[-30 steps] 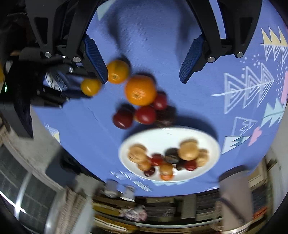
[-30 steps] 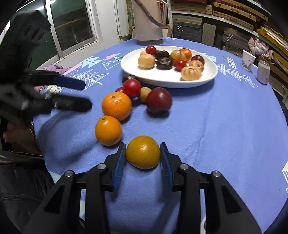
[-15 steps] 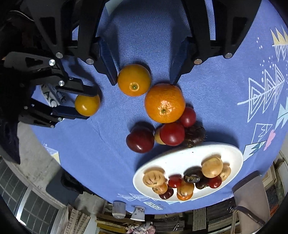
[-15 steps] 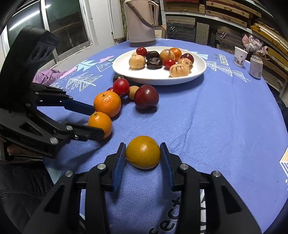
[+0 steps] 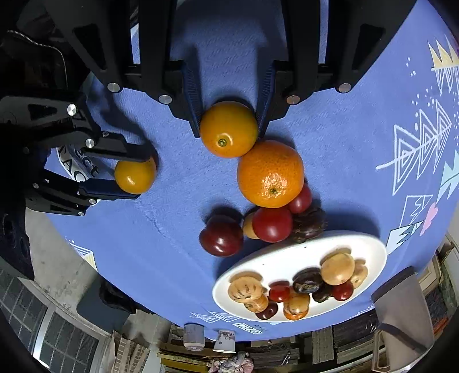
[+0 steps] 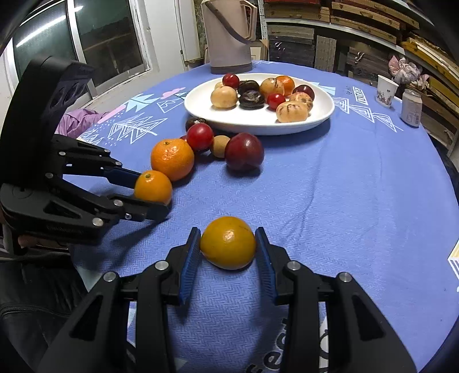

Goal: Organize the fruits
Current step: 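Grasp a small orange with the left tool while the right tool grasps a yellow tomato, then carry both held fruits onto the white plate and open both tools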

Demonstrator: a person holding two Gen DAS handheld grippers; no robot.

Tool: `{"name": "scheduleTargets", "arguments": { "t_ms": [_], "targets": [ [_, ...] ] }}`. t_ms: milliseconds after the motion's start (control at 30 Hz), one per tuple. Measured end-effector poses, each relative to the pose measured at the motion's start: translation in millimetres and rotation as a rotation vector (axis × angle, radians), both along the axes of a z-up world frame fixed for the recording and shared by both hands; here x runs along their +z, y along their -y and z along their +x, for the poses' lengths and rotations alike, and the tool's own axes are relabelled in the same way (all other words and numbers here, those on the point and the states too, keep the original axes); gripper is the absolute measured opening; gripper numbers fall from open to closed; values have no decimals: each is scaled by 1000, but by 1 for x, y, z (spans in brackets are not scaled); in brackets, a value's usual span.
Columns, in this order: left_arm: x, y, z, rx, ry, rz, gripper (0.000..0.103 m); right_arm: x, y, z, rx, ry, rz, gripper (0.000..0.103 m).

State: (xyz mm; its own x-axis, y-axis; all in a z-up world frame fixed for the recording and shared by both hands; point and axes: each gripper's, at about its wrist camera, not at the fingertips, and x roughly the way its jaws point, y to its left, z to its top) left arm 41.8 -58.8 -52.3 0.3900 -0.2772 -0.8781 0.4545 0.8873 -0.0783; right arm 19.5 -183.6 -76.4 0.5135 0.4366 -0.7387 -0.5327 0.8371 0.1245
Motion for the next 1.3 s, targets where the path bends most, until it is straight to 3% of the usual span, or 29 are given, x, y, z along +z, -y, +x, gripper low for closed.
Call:
{"name": "scheduleTargets", "arguments": {
  "t_ms": [767, 1300],
  "targets": [
    [23, -43, -3, 70, 55, -74, 38, 13, -4, 11, -10, 28, 15, 38],
    [55, -42, 49, 95, 141, -61, 38, 56, -7, 67, -44, 111, 64, 38]
  ]
}}
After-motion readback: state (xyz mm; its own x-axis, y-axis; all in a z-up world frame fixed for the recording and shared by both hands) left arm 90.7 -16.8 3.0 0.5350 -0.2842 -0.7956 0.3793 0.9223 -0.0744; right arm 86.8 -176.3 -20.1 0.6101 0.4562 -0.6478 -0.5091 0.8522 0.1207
